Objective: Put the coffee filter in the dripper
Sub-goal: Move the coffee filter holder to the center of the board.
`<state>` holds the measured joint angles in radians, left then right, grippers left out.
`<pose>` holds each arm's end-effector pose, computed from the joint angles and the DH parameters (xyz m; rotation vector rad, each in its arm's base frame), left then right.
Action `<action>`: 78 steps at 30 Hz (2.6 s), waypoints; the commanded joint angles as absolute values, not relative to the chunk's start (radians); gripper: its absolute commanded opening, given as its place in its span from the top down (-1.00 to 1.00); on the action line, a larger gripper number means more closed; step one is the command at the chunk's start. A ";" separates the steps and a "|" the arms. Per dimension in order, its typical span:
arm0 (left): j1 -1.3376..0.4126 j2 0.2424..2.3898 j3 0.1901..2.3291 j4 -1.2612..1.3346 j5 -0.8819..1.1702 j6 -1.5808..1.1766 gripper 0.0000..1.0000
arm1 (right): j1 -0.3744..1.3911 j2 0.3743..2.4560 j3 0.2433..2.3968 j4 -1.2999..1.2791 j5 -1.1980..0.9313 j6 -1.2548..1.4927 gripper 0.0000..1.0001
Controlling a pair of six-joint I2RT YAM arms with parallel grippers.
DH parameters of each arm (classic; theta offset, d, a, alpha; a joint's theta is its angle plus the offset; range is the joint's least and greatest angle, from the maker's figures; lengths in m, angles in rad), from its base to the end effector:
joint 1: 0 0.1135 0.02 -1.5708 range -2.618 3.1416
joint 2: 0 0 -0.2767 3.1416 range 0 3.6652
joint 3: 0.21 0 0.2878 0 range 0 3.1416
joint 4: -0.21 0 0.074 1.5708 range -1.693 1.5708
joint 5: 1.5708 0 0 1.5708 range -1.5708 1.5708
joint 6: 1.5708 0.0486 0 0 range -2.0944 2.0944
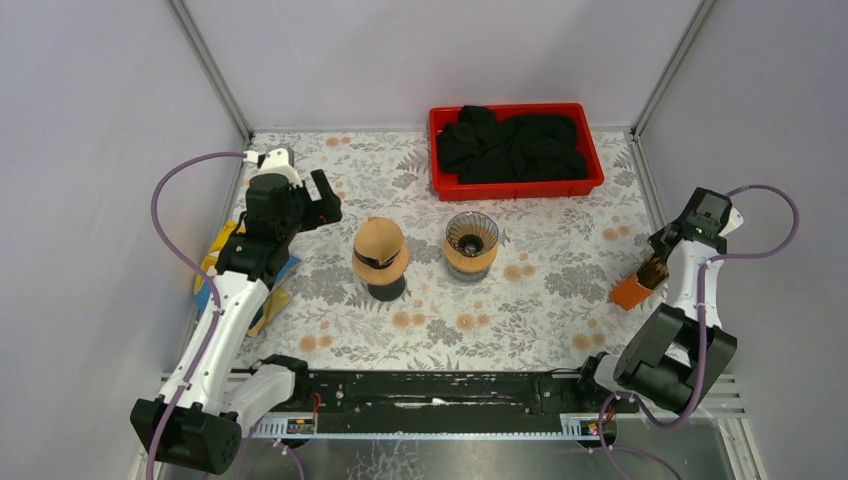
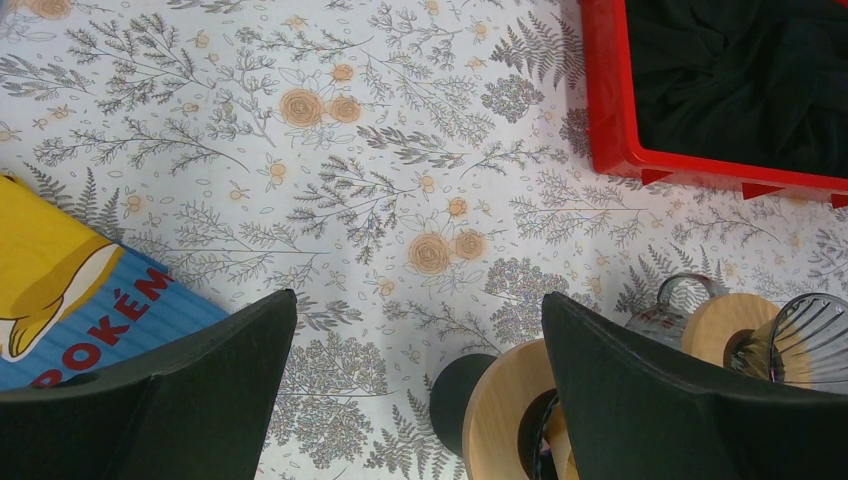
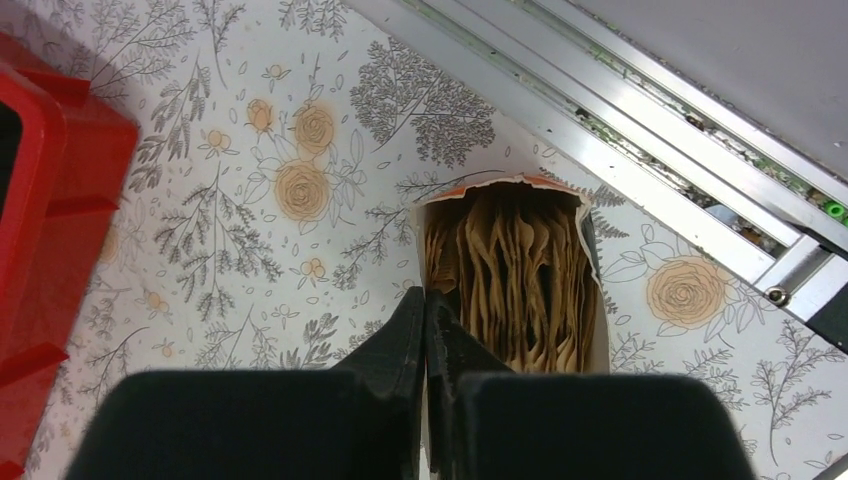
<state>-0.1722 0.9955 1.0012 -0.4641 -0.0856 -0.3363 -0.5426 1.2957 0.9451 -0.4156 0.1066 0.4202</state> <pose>0.2572 -0.0405 0.3531 -0.2207 2.0233 -0.2338 0.2696 -0.1686 0.2546 1.1298 2.0480 -0.1854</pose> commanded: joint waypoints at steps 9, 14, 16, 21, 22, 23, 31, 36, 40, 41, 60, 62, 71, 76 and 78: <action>-0.158 0.971 1.000 -0.416 -0.075 -0.322 -1.00 | -0.296 1.317 1.033 -0.414 0.148 0.455 1.00; -0.158 0.968 1.002 -0.416 -0.079 -0.321 -1.00 | -0.193 1.337 1.056 -0.409 0.186 0.460 1.00; -0.157 0.966 1.001 -0.417 -0.080 -0.319 -1.00 | -0.164 1.355 1.070 -0.411 0.196 0.445 1.00; -0.155 0.963 1.000 -0.416 -0.087 -0.318 -1.00 | -0.083 1.421 1.118 -0.432 0.247 0.390 1.00; -0.155 0.963 1.000 -0.415 -0.088 -0.318 -1.00 | -0.060 1.432 1.128 -0.436 0.262 0.376 1.00; -0.155 0.964 0.999 -0.416 -0.089 -0.317 -1.00 | -0.045 1.442 1.138 -0.439 0.277 0.361 1.00; -0.154 0.969 1.002 -0.416 -0.084 -0.318 -1.00 | 0.021 1.494 1.209 -0.458 0.373 0.215 1.00; -0.151 0.970 1.001 -0.416 -0.085 -0.317 -1.00 | 0.028 1.537 1.253 -0.481 0.388 0.176 1.00; -0.149 0.971 1.001 -0.416 -0.085 -0.315 -1.00 | 0.051 1.555 1.266 -0.471 0.394 0.159 1.00; -0.148 0.971 1.002 -0.416 -0.086 -0.315 -1.00 | 0.060 1.562 1.272 -0.473 0.398 0.156 1.00; -0.146 0.993 1.002 -0.419 -0.089 -0.313 -1.00 | 0.077 1.503 1.324 -0.515 0.348 0.190 0.33; -0.147 0.993 1.001 -0.419 -0.091 -0.312 -1.00 | 0.076 1.493 1.318 -0.516 0.386 0.194 0.33; -0.146 0.998 1.003 -0.420 -0.093 -0.311 -1.00 | -0.046 1.485 1.257 -0.462 0.251 0.239 0.41; -0.147 1.000 1.003 -0.420 -0.095 -0.310 -1.00 | -0.058 1.500 1.247 -0.412 0.212 0.219 0.54; -0.147 1.001 1.003 -0.419 -0.095 -0.310 -1.00 | -0.064 1.507 1.247 -0.407 0.199 0.217 0.58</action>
